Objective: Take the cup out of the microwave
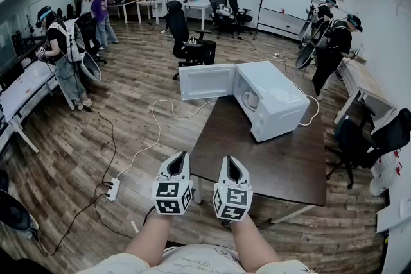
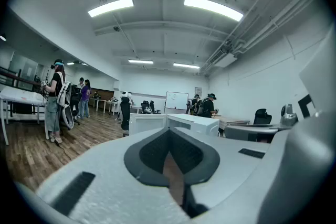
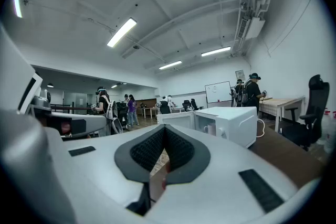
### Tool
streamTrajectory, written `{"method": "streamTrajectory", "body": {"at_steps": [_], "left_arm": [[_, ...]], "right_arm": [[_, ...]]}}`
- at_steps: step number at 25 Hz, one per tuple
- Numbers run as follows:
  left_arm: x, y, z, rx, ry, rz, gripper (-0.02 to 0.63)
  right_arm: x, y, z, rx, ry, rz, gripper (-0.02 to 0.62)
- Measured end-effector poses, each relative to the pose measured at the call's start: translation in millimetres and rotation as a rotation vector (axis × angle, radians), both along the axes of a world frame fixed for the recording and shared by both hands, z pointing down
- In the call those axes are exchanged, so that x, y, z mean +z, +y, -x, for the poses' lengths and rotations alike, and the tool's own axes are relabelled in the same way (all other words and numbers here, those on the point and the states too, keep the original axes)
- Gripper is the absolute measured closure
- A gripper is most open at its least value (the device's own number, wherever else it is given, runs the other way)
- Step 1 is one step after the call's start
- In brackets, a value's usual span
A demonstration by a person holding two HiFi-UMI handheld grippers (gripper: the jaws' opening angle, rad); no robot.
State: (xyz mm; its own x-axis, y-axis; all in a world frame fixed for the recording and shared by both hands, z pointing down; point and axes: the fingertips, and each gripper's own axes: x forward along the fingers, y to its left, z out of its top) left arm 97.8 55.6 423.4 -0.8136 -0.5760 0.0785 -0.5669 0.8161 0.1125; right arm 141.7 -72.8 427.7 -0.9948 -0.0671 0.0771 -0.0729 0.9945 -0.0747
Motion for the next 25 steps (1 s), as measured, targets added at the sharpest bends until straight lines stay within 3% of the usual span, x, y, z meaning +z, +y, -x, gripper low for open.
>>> {"method": "streamTrajectory", "body": {"at_steps": [15, 25], "left_arm": [[-3.3, 24.6, 51.2, 0.048, 0.024, 0.026, 0.598], [-10.1, 77.7, 108.0, 0.116, 0.013, 0.013, 0.597]], "right_arm": [[-11.8, 30.8, 52.2, 0.038, -0.035, 0.002, 0.584], [-19.4, 96.4, 109.2, 0.081, -0.043, -0.019, 0.583]]}}
